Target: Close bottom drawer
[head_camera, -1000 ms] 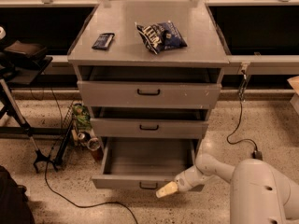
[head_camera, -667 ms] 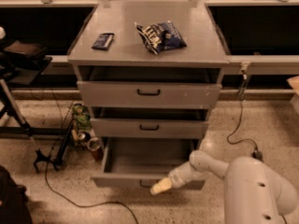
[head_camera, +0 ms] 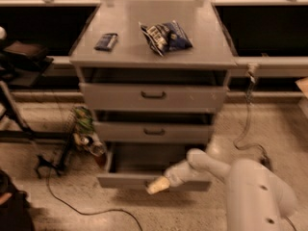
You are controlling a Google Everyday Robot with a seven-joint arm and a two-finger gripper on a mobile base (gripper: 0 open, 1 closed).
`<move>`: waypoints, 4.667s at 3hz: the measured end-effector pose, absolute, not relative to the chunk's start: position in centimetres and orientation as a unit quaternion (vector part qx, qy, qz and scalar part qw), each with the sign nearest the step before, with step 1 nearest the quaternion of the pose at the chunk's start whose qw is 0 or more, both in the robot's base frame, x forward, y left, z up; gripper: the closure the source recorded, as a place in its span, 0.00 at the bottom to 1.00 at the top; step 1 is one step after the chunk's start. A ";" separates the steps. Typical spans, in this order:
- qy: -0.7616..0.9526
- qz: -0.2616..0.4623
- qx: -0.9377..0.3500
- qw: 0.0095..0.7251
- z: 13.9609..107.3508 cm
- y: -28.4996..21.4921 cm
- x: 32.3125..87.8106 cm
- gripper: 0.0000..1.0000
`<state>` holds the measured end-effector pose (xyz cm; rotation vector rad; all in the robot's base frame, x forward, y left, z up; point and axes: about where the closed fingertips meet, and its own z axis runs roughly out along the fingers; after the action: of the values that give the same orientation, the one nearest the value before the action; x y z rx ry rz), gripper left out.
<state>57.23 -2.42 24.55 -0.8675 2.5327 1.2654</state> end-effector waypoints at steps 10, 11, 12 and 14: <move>0.912 0.336 -0.206 0.110 28.2 -12.0 64.0 0.00; 0.920 0.332 -0.181 0.105 28.0 -14.8 60.8 0.00; 0.925 0.329 -0.165 0.094 27.6 -16.5 58.4 0.00; 0.919 0.349 -0.180 0.039 23.6 -13.5 58.3 0.00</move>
Offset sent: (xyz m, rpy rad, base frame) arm 0.1435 0.1327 0.0773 0.1459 -0.3620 0.0698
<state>58.31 -13.46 23.56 -0.5514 2.8175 1.0696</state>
